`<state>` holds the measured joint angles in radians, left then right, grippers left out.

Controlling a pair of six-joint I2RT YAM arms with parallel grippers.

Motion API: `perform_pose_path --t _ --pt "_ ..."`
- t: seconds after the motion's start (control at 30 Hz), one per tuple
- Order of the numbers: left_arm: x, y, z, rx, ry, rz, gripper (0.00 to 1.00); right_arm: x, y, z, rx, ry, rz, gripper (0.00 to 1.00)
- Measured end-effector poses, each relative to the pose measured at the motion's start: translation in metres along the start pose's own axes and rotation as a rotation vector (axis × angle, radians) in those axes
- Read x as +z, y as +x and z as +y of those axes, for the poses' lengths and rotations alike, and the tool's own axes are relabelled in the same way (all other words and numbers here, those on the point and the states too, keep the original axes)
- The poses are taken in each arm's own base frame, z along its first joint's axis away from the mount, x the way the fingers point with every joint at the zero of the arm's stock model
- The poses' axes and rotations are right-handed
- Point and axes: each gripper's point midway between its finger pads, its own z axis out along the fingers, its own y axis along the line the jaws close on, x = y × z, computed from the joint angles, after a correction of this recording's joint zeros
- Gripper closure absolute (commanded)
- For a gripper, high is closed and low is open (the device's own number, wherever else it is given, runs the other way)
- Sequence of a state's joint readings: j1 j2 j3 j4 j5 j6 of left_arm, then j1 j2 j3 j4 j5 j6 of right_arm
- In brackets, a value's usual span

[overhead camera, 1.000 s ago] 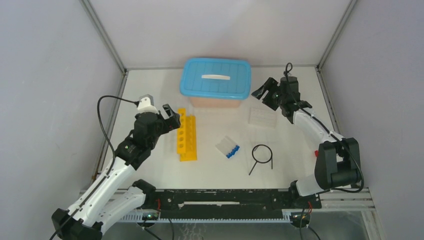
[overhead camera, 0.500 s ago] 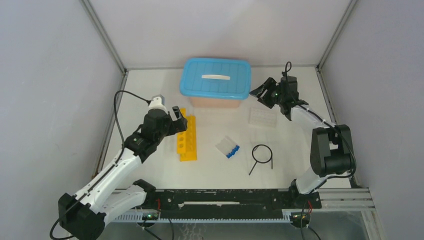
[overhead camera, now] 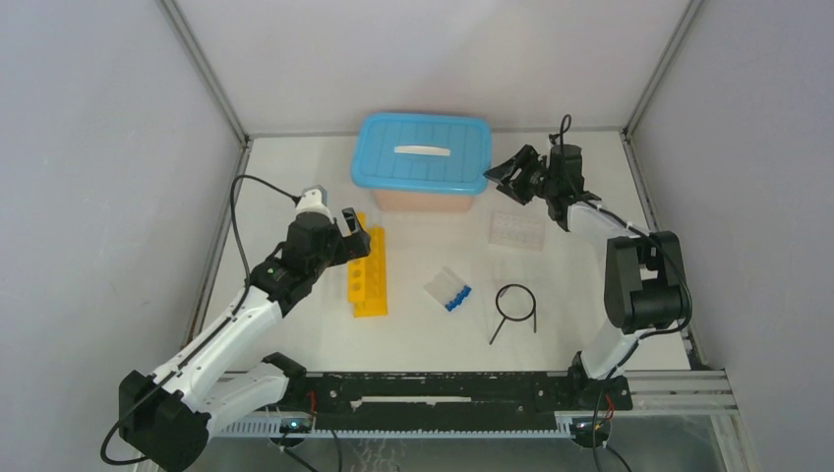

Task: Organize the chemistry lab equipment
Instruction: Move the storage box to the center of the board.

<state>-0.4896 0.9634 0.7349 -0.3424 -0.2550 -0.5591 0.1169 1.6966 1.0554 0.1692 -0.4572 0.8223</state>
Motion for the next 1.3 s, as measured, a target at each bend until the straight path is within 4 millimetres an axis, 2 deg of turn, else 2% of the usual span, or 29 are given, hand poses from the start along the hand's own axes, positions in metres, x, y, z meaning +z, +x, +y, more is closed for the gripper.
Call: perform_pose_path --t 0.13,0.3,0.63,0.83,1.13,1.3 --pt "0.0 -0.001 0.0 -0.003 -0.001 -0.005 0.0 0.0 -0.006 0.008 0.005 -0.032 -0.003 0.34" --pt "0.0 -0.001 0.0 -0.011 -0.001 -0.005 0.0 0.011 -0.011 0.012 0.017 -0.059 0.005 0.34" --pt "0.001 -0.002 0.001 -0.022 -0.01 -0.011 0.0 0.034 0.005 0.0 0.076 -0.079 0.078 0.39" --pt "0.001 -0.005 0.001 -0.038 -0.014 -0.026 0.0 0.039 0.009 0.009 0.094 -0.142 0.103 0.5" --pt "0.003 -0.006 0.0 -0.051 -0.015 -0.031 0.0 0.041 0.014 0.016 0.129 -0.201 0.143 0.6" --pt "0.003 -0.006 0.0 -0.052 -0.015 -0.031 0.0 0.041 0.016 0.02 0.155 -0.228 0.162 0.82"
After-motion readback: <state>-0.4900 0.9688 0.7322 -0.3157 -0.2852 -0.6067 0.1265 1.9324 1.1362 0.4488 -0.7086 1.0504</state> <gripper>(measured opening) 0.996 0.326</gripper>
